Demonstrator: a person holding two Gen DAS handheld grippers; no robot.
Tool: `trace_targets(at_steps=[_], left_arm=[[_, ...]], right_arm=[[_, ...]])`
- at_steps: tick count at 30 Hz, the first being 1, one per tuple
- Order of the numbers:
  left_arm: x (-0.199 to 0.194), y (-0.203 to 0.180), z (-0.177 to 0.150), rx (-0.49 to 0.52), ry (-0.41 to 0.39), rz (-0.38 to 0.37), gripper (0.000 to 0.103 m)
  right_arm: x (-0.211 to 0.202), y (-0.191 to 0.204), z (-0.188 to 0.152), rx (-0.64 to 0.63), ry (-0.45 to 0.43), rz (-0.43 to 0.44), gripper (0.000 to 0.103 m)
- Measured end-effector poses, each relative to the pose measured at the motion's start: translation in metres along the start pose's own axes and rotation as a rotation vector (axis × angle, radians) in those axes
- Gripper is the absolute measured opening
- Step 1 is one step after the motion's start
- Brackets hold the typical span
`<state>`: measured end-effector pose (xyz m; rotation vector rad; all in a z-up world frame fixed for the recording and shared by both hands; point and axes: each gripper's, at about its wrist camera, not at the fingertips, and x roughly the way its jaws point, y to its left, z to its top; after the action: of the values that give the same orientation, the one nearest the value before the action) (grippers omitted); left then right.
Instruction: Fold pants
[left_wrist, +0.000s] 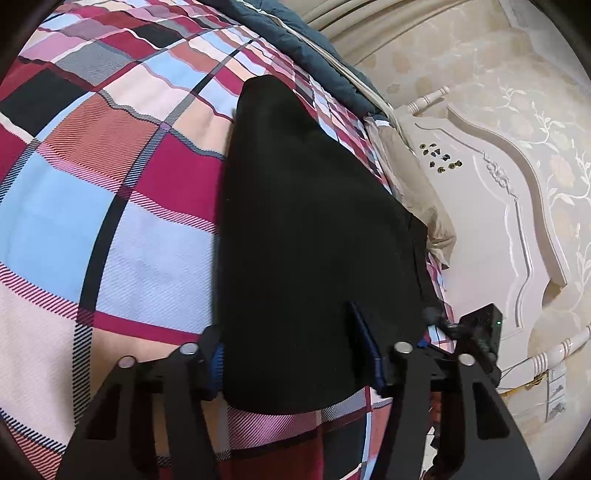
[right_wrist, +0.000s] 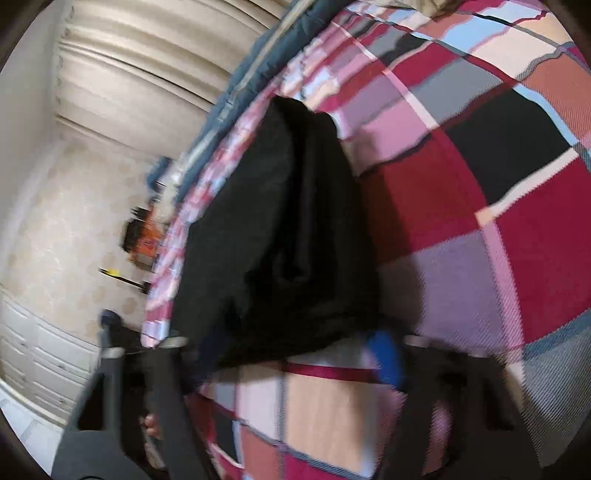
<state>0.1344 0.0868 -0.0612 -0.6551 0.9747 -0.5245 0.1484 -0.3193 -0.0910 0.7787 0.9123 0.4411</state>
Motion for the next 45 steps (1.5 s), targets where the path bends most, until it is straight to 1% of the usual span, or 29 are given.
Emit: trace_targets(at_steps=[3, 5, 8, 14, 19, 24, 25, 26, 27, 28, 29, 30, 31, 32, 33, 35, 36, 37, 38, 40, 42, 45], left_arm=[[-0.003, -0.003, -0.001, 0.017, -0.002, 0.012, 0.047], [-0.004, -0.007, -0.002, 0.033, -0.006, 0.022, 0.044], [-0.006, -0.008, -0.002, 0.031, -0.007, 0.021, 0.042], [-0.010, -0.016, -0.003, 0.048, -0.010, 0.033, 0.040], [-0.013, -0.015, -0.006, 0.045, -0.009, 0.044, 0.040], [-0.016, -0.016, -0.009, 0.045, -0.009, 0.052, 0.040], [-0.017, -0.016, -0.010, 0.046, -0.010, 0.053, 0.040], [-0.018, -0.015, -0.011, 0.045, -0.011, 0.054, 0.040], [-0.018, -0.016, -0.010, 0.042, -0.012, 0.055, 0.040], [-0.018, -0.014, -0.010, 0.038, -0.012, 0.056, 0.040], [-0.018, -0.014, -0.009, 0.034, -0.012, 0.054, 0.040], [-0.018, -0.012, -0.009, 0.024, -0.010, 0.047, 0.040], [-0.018, -0.010, -0.009, 0.015, -0.007, 0.041, 0.040], [-0.018, -0.009, -0.009, 0.012, -0.006, 0.039, 0.040], [-0.017, -0.008, -0.009, 0.009, -0.006, 0.036, 0.040], [-0.016, -0.008, -0.009, 0.008, -0.005, 0.033, 0.040], [-0.016, -0.007, -0.009, 0.004, -0.003, 0.030, 0.040], [-0.016, -0.005, -0.009, -0.002, -0.001, 0.025, 0.040], [-0.015, -0.004, -0.008, -0.009, 0.003, 0.021, 0.040], [-0.015, -0.003, -0.008, -0.010, 0.005, 0.019, 0.041], [-0.016, -0.002, -0.009, -0.009, 0.005, 0.019, 0.041], [-0.016, -0.002, -0.009, -0.012, 0.007, 0.017, 0.041]], right_arm=[[-0.005, -0.001, -0.004, 0.013, -0.001, 0.026, 0.046], [-0.008, -0.001, -0.005, 0.022, -0.012, 0.038, 0.043], [-0.011, -0.003, -0.005, 0.045, -0.025, 0.067, 0.041], [-0.022, -0.003, -0.008, 0.057, -0.030, 0.100, 0.037], [-0.031, -0.004, -0.015, 0.063, -0.022, 0.123, 0.034], [-0.028, -0.006, -0.016, 0.073, -0.015, 0.130, 0.031], [-0.029, -0.007, -0.018, 0.074, -0.016, 0.133, 0.029], [-0.031, -0.007, -0.019, 0.074, -0.016, 0.135, 0.023], [-0.031, -0.008, -0.019, 0.073, -0.013, 0.133, 0.012], [-0.031, -0.011, -0.019, 0.079, -0.007, 0.142, 0.005], [-0.031, -0.014, -0.019, 0.089, -0.002, 0.140, 0.005], [-0.030, -0.018, -0.021, 0.097, 0.007, 0.127, 0.006], [-0.028, -0.024, -0.022, 0.114, 0.016, 0.125, 0.009], [-0.028, -0.029, -0.023, 0.139, 0.020, 0.139, 0.012], [-0.028, -0.035, -0.023, 0.172, 0.020, 0.167, 0.020], [-0.036, -0.043, -0.022, 0.237, -0.024, 0.263, 0.044], [-0.040, -0.043, -0.020, 0.243, -0.043, 0.276, 0.057], [-0.047, -0.041, -0.017, 0.236, -0.076, 0.267, 0.062], [-0.053, -0.039, -0.013, 0.227, -0.102, 0.245, 0.072], [-0.061, -0.037, -0.006, 0.208, -0.132, 0.193, 0.077], [-0.064, -0.037, 0.001, 0.188, -0.149, 0.148, 0.080], [-0.053, -0.040, 0.011, 0.171, -0.098, 0.144, 0.080]])
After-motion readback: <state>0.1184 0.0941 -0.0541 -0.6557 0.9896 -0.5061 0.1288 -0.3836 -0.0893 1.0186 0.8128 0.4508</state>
